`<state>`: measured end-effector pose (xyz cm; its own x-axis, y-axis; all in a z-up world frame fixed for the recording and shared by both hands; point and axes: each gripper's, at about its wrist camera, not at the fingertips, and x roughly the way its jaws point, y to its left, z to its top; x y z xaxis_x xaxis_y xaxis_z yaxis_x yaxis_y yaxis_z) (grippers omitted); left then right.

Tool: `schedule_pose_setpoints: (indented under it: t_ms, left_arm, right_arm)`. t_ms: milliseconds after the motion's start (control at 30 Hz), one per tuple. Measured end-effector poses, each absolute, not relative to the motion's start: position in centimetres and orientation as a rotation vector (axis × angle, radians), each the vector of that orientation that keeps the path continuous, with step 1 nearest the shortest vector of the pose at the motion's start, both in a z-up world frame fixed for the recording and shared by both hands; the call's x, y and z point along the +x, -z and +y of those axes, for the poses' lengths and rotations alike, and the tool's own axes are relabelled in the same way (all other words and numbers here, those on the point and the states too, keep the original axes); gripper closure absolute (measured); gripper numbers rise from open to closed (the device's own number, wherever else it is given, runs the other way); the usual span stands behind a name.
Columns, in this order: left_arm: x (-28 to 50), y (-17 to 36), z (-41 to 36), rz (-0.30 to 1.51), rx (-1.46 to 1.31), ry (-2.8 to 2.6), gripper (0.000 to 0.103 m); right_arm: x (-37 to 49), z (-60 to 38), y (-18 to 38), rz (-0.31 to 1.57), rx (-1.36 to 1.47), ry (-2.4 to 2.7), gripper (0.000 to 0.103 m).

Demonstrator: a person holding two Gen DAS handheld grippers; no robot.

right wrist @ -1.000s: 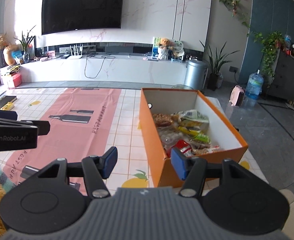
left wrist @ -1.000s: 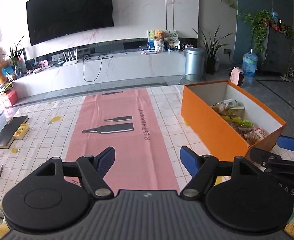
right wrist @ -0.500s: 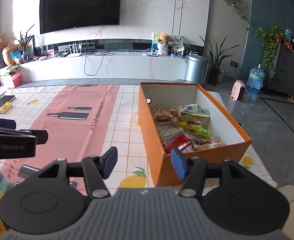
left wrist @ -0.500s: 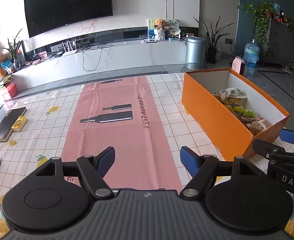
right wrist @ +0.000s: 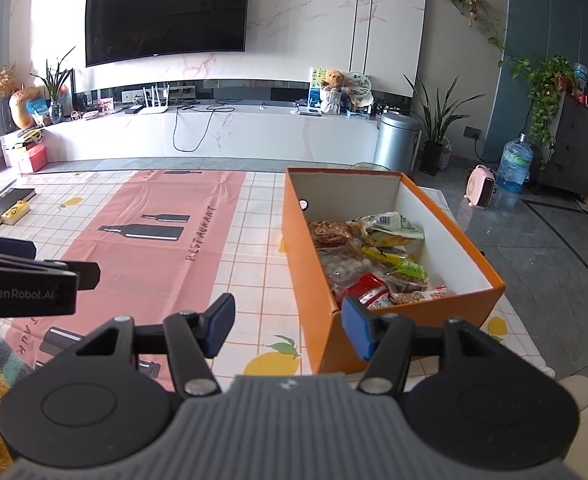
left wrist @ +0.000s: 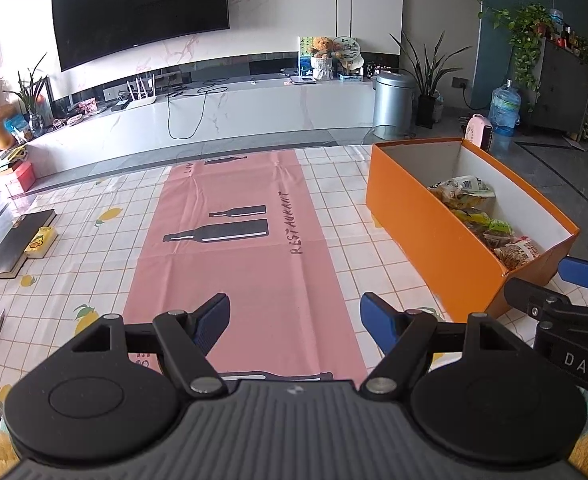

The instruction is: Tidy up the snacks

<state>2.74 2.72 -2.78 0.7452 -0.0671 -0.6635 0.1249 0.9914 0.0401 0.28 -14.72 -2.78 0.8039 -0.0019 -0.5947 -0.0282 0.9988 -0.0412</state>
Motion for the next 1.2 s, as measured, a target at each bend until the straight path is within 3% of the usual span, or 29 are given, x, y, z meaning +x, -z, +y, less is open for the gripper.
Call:
schedule_pose_setpoints:
  t_ms: [1200]
  left_arm:
    - [2.41,2.39,3.29,0.733,0.064,0.096,0.016]
  right_arm:
    - [0.10,-14.61,1.87,0.614,-0.051,-0.019,0.046]
